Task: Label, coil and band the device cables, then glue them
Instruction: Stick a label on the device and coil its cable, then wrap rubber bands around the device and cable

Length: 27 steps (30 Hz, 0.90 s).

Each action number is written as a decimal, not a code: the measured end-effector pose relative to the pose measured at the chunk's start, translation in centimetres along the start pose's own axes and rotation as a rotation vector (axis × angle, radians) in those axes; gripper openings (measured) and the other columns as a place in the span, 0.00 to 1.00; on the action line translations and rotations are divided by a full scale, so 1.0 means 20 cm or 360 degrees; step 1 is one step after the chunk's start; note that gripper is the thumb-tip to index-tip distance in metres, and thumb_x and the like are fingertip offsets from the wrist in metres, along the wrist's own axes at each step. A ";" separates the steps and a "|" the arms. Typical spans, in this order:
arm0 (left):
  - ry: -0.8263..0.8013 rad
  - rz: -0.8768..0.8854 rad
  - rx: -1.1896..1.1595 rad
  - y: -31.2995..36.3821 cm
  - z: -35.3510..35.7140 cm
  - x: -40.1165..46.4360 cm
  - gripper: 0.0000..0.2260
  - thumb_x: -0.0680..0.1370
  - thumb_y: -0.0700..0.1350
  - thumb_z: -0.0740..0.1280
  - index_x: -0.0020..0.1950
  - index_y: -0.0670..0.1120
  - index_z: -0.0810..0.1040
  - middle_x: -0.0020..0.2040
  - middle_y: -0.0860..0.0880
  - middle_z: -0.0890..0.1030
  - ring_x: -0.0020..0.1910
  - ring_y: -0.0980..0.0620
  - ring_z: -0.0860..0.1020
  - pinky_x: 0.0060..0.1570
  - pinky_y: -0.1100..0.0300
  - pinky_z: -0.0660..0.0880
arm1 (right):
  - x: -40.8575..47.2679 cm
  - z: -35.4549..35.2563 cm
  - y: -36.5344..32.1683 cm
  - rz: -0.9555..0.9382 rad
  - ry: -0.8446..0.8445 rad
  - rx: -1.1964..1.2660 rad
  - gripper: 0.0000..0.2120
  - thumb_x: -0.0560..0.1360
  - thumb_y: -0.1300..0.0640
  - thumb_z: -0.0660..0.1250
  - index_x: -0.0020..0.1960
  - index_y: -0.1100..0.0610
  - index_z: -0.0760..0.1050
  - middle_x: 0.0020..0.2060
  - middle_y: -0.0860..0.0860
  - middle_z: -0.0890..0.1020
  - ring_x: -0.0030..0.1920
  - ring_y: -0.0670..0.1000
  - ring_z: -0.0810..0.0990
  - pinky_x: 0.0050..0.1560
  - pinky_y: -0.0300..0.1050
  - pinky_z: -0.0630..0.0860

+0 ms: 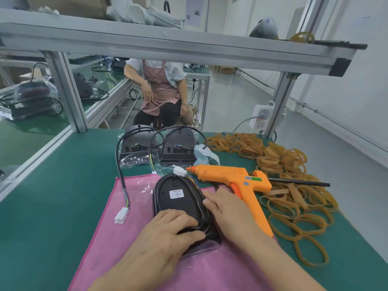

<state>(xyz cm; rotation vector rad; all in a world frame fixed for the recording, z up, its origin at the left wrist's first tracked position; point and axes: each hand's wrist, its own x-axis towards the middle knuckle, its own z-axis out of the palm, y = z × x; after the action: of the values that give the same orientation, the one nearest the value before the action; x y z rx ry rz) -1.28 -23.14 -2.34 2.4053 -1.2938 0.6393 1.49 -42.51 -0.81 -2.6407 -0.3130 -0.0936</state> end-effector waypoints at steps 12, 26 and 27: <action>-0.0634 -0.0500 -0.0126 -0.26 0.11 0.22 0.21 0.84 0.53 0.49 0.78 0.59 0.52 0.76 0.68 0.49 0.76 0.64 0.39 0.70 0.66 0.30 | 0.01 -0.04 -0.02 -0.0036 -0.0115 -0.0256 0.13 0.82 0.49 0.53 0.60 0.50 0.73 0.53 0.52 0.82 0.55 0.56 0.77 0.48 0.48 0.70; -0.0878 -0.0360 -0.0253 -0.32 0.06 0.21 0.27 0.75 0.66 0.37 0.74 0.64 0.45 0.74 0.72 0.44 0.72 0.72 0.34 0.70 0.65 0.28 | 0.44 -0.32 0.35 0.0535 0.0315 -0.0895 0.11 0.79 0.63 0.59 0.55 0.58 0.79 0.53 0.56 0.78 0.54 0.56 0.78 0.44 0.45 0.70; -0.0872 -0.0366 -0.0257 -0.32 0.06 0.21 0.28 0.74 0.67 0.36 0.74 0.64 0.45 0.74 0.72 0.45 0.72 0.72 0.34 0.70 0.65 0.28 | 0.46 -0.33 0.39 0.0633 0.0258 -0.1016 0.12 0.78 0.65 0.60 0.57 0.59 0.78 0.55 0.56 0.77 0.56 0.56 0.77 0.45 0.45 0.72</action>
<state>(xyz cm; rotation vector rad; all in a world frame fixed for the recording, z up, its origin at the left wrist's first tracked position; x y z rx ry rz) 6.41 -23.15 -1.66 2.6279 -1.1645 -0.2001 12.20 -50.41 2.61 -3.2335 0.3625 -0.3181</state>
